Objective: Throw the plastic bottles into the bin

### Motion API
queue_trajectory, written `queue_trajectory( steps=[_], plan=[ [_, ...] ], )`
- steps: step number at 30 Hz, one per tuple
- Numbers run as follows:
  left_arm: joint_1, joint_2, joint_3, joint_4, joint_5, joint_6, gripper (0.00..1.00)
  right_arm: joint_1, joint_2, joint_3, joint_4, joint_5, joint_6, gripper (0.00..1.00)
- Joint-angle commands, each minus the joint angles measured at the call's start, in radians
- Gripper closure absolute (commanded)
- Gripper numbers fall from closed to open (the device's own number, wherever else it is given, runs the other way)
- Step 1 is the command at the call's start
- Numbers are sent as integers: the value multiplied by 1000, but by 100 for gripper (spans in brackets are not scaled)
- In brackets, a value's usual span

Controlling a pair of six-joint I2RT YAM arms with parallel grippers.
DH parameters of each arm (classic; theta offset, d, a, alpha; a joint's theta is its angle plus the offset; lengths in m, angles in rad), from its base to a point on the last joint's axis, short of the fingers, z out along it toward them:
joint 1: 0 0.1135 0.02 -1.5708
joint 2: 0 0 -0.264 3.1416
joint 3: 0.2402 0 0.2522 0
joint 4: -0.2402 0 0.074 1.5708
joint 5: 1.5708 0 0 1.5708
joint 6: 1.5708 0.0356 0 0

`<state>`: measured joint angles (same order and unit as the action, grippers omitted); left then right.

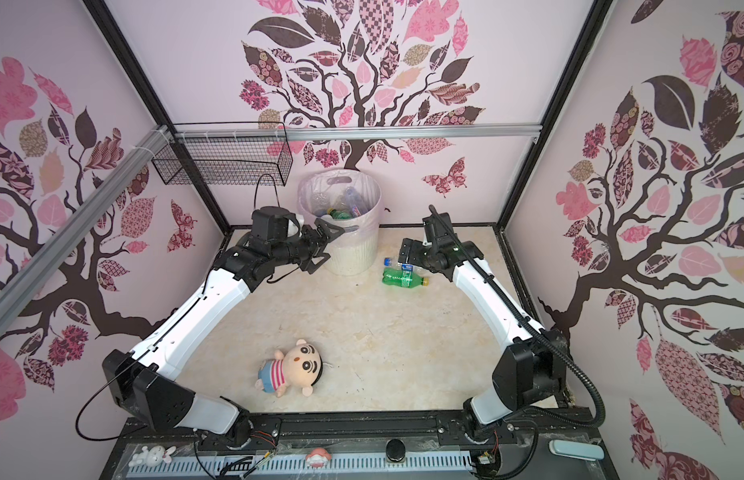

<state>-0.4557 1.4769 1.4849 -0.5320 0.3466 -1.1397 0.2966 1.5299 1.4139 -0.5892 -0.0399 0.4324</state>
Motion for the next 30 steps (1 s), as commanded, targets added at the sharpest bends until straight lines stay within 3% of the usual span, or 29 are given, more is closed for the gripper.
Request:
queue_trajectory(
  steps=[1, 15, 30],
  plan=[
    [-24, -17, -54, -57, 22, 29, 3, -16, 42, -35, 75, 6, -34, 0],
    [-46, 9, -131, -176, 73, 39, 3, -46, 264, -19, 162, -8, -177, 1],
    [-48, 32, -136, -186, 74, 39, 3, -53, 380, 3, 199, -69, -185, 0]
  ],
)
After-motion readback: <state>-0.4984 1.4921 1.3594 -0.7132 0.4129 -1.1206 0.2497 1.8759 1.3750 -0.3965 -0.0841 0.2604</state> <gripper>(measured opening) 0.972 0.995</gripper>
